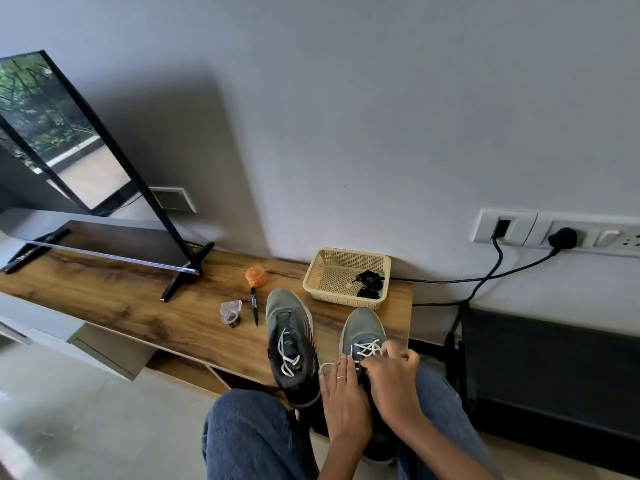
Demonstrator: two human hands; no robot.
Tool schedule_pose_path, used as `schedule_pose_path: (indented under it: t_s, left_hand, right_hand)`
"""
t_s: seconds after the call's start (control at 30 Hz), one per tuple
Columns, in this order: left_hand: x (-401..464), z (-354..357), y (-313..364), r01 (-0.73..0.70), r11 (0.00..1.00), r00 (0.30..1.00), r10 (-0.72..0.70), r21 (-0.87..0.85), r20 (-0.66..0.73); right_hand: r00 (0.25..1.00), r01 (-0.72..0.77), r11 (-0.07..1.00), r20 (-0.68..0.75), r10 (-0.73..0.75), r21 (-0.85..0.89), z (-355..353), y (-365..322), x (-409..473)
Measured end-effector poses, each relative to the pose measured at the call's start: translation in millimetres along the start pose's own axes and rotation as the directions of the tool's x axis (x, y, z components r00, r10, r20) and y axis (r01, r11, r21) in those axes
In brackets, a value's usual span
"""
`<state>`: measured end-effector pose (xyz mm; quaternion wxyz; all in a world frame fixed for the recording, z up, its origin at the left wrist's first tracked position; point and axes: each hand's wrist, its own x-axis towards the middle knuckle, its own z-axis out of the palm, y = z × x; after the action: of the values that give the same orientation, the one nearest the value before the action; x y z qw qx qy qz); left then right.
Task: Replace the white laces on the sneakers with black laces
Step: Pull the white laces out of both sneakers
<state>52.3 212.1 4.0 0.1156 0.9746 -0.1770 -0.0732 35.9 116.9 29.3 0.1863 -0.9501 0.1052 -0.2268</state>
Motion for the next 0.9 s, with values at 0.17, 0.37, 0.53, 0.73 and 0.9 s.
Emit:
schedule_pose_path:
  t_s: [0.17, 0.37, 0.53, 0.73, 0.9]
  left_hand:
    - [-2, -2, 0, -0.008, 1.000, 0.999, 0.007, -0.009, -0.034]
    - [-1, -1, -2, -0.001, 0.999, 0.997, -0.002, -0.040, -0.072]
    - [1, 2, 0, 0.014, 0.999, 0.998, -0.016, -0.031, -0.067]
    - [-3, 3, -1, 0.016, 0.999, 0.996, -0.019, -0.036, -0.091]
    - [-3, 4, -4, 0.000, 0.999, 0.992, -0.005, -0.036, -0.124]
  right_hand:
    - [0.989, -0.147, 0.989, 0.019, 0.147, 0.020, -3, 10, 5]
    - [0.666, -0.690, 0.648, -0.068, 0.743, 0.322, -34, 27, 22]
    - [0.741, -0.651, 0.728, -0.025, 0.671, 0.217, -38, 32, 22]
    - [0.991, -0.093, 0.993, 0.091, 0.100, -0.079, -23, 5, 16]
    - [0.991, -0.058, 0.992, 0.117, 0.072, -0.115, -8, 2, 9]
